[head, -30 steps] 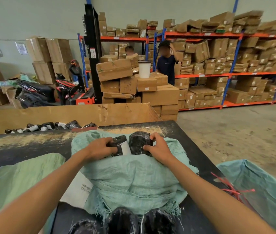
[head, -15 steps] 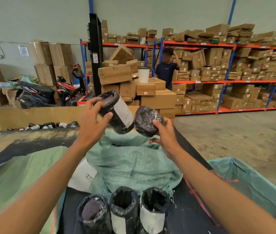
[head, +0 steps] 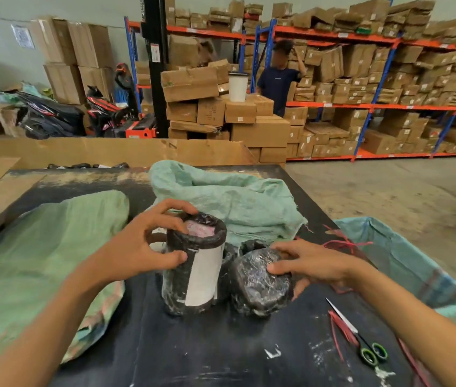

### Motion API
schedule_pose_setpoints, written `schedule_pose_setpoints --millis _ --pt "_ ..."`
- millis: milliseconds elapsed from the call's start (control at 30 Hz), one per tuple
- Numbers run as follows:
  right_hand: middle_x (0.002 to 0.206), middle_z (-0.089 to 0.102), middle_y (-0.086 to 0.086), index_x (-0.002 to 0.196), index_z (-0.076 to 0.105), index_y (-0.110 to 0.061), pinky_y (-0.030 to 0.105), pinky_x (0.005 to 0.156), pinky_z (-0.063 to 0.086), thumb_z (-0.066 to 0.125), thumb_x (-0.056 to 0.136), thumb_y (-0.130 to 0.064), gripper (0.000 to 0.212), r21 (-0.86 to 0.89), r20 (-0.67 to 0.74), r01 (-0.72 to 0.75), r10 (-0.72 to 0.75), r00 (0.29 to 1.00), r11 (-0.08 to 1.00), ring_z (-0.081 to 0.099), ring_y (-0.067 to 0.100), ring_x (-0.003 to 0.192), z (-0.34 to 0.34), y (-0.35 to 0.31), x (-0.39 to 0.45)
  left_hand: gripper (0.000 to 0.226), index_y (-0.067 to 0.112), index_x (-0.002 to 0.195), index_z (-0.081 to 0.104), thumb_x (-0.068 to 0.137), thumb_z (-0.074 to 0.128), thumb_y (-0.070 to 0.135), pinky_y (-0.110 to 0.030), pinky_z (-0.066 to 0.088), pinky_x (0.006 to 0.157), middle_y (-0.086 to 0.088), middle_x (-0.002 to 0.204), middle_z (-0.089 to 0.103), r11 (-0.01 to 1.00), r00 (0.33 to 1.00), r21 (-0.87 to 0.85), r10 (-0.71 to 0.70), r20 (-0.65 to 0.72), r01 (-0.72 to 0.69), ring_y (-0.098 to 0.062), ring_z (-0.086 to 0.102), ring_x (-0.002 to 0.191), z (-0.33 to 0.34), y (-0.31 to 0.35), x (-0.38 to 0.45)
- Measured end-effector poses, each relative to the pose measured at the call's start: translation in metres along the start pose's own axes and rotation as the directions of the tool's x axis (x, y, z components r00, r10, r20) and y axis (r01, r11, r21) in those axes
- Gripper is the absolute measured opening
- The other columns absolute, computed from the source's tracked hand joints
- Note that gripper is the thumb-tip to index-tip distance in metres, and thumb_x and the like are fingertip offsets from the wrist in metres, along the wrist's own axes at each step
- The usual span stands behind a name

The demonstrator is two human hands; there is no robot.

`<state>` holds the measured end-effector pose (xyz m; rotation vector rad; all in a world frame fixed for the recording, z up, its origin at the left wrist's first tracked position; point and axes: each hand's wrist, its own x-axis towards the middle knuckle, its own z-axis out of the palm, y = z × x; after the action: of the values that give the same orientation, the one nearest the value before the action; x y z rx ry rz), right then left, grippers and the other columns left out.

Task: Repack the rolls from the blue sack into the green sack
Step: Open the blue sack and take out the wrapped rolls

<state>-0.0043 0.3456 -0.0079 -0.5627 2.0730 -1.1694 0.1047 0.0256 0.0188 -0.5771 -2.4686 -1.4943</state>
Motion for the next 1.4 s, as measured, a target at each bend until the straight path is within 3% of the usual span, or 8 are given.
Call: schedule_pose_setpoints --millis 167,333,567,733,867,1000,1167,1400 --pt "0.123 0.064 0.008 0.124 0.057 -0.011 0.044 0.078 0.061 0.068 0.093 -0.023 0.036 -0.014 0.088 -0.158 0.158 0.983 0.987 0.07 0.024 0.106 0.035 0.056 -0.011 0.018 0.025 0.075 0.073 0.07 0.086 0.014 -0.023 0.043 0.103 0.013 0.133 0.051 0.996 0.997 0.091 -0.015 0.081 0.007 -0.011 0.054 0.122 0.043 -0.016 -0.037" --pt "0.121 0.064 0.012 0.119 0.056 -0.007 0.052 0.084 0.058 0.064 0.095 -0.017 0.026 0.145 -0.057 -0.306 0.317 0.947 0.941 0.069 0.027 0.105 0.072 0.114 0.011 0.015 0.033 0.08 0.07 0.074 0.083 0.037 -0.021 0.032 0.108 0.025 0.139 0.041 0.976 0.991 0.216 -0.059 0.121 0.032 0.004 0.039 0.132 0.076 -0.06 -0.056" --pt "0.112 0.06 0.007 0.134 0.046 -0.007 0.047 0.066 0.061 0.061 0.097 -0.017 0.041 0.077 -0.251 -0.27 0.28 0.927 0.96 0.071 0.029 0.096 0.093 0.123 0.031 0.018 0.031 0.085 0.06 0.081 0.077 0.025 -0.026 0.029 0.11 0.025 0.143 0.032 0.957 0.993 0.277 -0.103 0.049 0.086 0.021 0.027 0.129 0.1 -0.097 -0.067" --pt "0.125 0.056 0.012 0.145 0.036 -0.006 0.044 0.064 0.062 0.061 0.096 -0.015 0.056 0.078 -0.305 -0.268 0.279 0.911 0.96 0.072 0.032 0.093 0.092 0.127 0.037 0.03 0.042 0.085 0.052 0.084 0.074 0.021 -0.028 0.033 0.106 0.017 0.142 0.035 0.96 0.997 0.274 -0.05 -0.053 0.063 -0.007 0.037 0.135 0.114 -0.106 -0.064" --pt "0.12 0.061 0.013 0.142 0.043 -0.006 0.049 0.068 0.062 0.062 0.094 -0.014 0.052 0.069 -0.337 -0.265 0.273 0.901 0.962 0.073 0.03 0.089 0.088 0.129 0.041 0.027 0.041 0.088 0.052 0.086 0.072 0.023 -0.036 0.034 0.112 0.013 0.143 0.035 0.961 0.996 0.271 -0.045 -0.071 0.063 -0.008 0.035 0.138 0.117 -0.111 -0.059" --pt "0.109 0.056 0.002 0.14 0.043 -0.01 0.034 0.054 0.06 0.065 0.094 -0.022 0.053 0.017 -0.353 -0.289 0.276 0.894 0.957 0.071 0.023 0.08 0.085 0.126 0.041 0.021 0.04 0.098 0.053 0.088 0.069 0.033 -0.037 0.039 0.108 0.018 0.146 0.029 0.938 0.997 0.339 -0.056 -0.055 0.071 -0.001 0.037 0.132 0.118 -0.107 -0.061" --pt "0.08 0.054 -0.01 0.1 0.051 -0.022 0.034 0.065 0.049 0.068 0.086 -0.046 0.033 -0.462 -0.496 -0.293 0.031 0.868 0.837 0.058 0.015 0.076 0.067 0.111 0.037 0.039 0.046 0.115 0.054 0.08 0.068 0.056 -0.026 0.039 0.1 0.023 0.145 0.027 0.902 0.991 0.425 -0.017 -0.13 0.071 -0.001 0.032 0.134 0.114 -0.087 -0.058" --pt "0.069 0.057 -0.007 0.081 0.06 -0.022 0.019 0.059 0.039 0.063 0.095 -0.023 0.014 -0.441 -0.44 0.236 -0.438 0.784 0.866 0.048 0.006 0.062 0.033 0.045 0.046 0.028 0.033 0.096 0.067 0.089 0.053 0.057 -0.028 0.036 0.101 0.016 0.118 0.05 0.893 0.993 0.449 0.079 -0.093 -0.029 -0.006 0.046 0.118 0.087 -0.058 0.017"
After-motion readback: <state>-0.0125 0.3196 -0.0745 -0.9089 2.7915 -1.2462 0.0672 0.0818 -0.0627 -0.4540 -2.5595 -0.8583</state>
